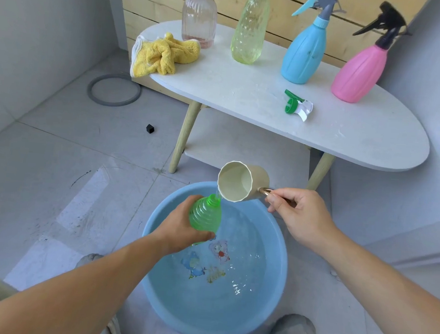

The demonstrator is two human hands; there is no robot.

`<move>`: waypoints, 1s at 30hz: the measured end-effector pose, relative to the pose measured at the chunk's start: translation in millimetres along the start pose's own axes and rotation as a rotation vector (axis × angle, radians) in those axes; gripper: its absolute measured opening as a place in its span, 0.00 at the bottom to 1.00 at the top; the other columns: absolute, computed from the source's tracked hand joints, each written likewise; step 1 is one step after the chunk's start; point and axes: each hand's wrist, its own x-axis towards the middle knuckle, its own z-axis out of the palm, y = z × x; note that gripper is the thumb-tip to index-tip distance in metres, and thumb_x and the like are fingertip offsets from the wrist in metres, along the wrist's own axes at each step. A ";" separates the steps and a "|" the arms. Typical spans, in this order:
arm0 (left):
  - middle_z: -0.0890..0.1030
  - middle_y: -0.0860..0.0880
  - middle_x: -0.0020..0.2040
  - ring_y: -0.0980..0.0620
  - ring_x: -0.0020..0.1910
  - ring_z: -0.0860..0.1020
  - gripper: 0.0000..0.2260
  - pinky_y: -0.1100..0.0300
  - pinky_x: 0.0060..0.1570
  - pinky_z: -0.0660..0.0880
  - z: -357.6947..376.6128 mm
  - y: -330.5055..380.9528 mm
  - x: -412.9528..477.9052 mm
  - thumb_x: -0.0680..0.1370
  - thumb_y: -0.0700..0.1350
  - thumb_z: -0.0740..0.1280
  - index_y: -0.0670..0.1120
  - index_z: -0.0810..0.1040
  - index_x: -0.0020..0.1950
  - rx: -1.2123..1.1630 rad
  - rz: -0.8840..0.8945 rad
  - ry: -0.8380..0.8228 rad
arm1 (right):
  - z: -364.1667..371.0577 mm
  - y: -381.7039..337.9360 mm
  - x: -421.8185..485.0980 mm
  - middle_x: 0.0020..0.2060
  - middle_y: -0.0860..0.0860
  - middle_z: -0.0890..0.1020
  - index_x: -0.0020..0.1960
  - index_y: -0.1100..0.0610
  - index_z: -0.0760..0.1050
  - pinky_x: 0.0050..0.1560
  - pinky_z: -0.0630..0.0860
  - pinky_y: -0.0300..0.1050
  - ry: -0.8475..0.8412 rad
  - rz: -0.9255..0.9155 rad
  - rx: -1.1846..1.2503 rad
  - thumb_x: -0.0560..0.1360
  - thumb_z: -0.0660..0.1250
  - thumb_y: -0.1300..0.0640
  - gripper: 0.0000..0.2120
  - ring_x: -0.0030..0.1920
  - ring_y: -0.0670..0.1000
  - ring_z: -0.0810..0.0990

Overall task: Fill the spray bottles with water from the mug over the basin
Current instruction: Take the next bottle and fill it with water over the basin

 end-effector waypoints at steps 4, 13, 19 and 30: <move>0.76 0.53 0.61 0.53 0.57 0.76 0.34 0.73 0.38 0.73 0.0 0.1 0.5 0.68 0.46 0.82 0.60 0.67 0.67 -0.004 -0.004 -0.010 | 0.5 -0.6 -0.5 0.34 0.47 0.83 0.38 0.48 0.80 0.31 0.66 0.30 -0.005 -0.014 -0.019 0.79 0.67 0.55 0.11 0.28 0.39 0.71; 0.75 0.53 0.61 0.52 0.58 0.76 0.36 0.72 0.38 0.73 0.9 -0.6 1.1 0.68 0.46 0.82 0.58 0.66 0.69 -0.009 -0.007 -0.009 | 2.9 2.7 2.3 0.36 0.48 0.85 0.44 0.48 0.82 0.40 0.70 0.26 -0.002 -0.033 -0.028 0.78 0.68 0.55 0.07 0.37 0.34 0.79; 0.76 0.52 0.61 0.53 0.57 0.75 0.34 0.76 0.34 0.72 0.5 0.3 0.4 0.68 0.45 0.82 0.60 0.66 0.65 -0.005 -0.005 -0.008 | 3.2 4.9 3.9 0.37 0.46 0.84 0.46 0.49 0.83 0.42 0.71 0.25 0.007 -0.049 -0.032 0.78 0.68 0.55 0.06 0.40 0.35 0.80; 0.75 0.51 0.63 0.52 0.58 0.75 0.35 0.74 0.34 0.73 0.7 -2.6 1.1 0.68 0.46 0.82 0.59 0.66 0.68 0.001 -0.016 -0.004 | 2.1 7.6 5.3 0.38 0.44 0.85 0.46 0.51 0.84 0.47 0.70 0.25 0.018 -0.106 -0.102 0.78 0.69 0.56 0.06 0.47 0.38 0.80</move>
